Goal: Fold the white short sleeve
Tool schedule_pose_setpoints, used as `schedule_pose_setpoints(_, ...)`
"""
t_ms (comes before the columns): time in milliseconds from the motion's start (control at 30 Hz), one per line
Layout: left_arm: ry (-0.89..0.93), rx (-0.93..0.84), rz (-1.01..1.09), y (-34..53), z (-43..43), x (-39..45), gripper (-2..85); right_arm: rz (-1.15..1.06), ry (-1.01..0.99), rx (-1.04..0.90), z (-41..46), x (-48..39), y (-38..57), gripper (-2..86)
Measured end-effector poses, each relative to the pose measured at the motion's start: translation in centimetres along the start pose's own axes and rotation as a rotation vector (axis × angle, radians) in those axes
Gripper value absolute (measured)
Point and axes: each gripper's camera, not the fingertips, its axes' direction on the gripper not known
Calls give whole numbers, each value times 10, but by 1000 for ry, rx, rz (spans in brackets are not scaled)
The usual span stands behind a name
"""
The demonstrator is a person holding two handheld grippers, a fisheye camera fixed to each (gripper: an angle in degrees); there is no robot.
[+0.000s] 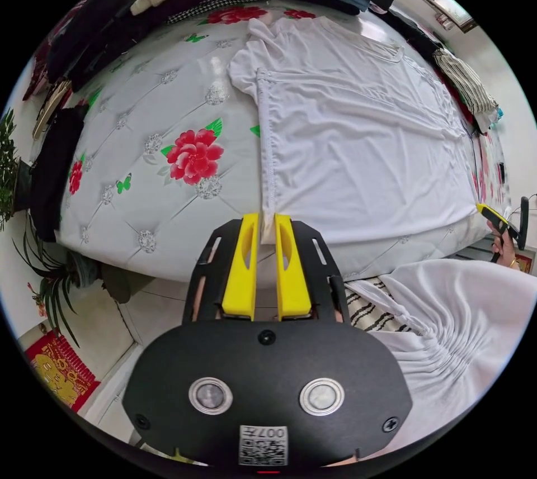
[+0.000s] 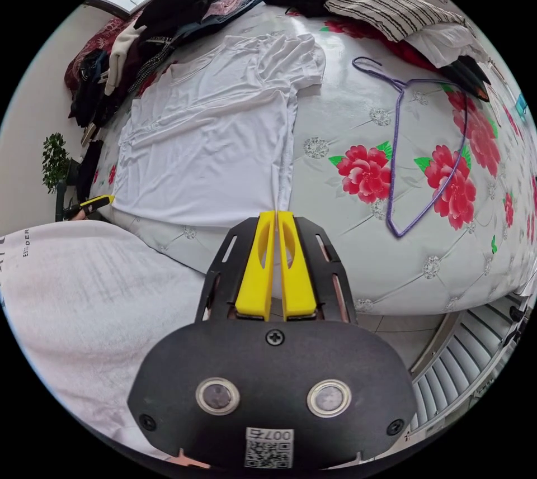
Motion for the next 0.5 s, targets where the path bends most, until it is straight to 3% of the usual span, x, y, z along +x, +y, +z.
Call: schedule_pose_setpoints(500, 99, -82, 16, -7, -14, -30, -9, 3, -71, 34, -32, 16, 6, -3)
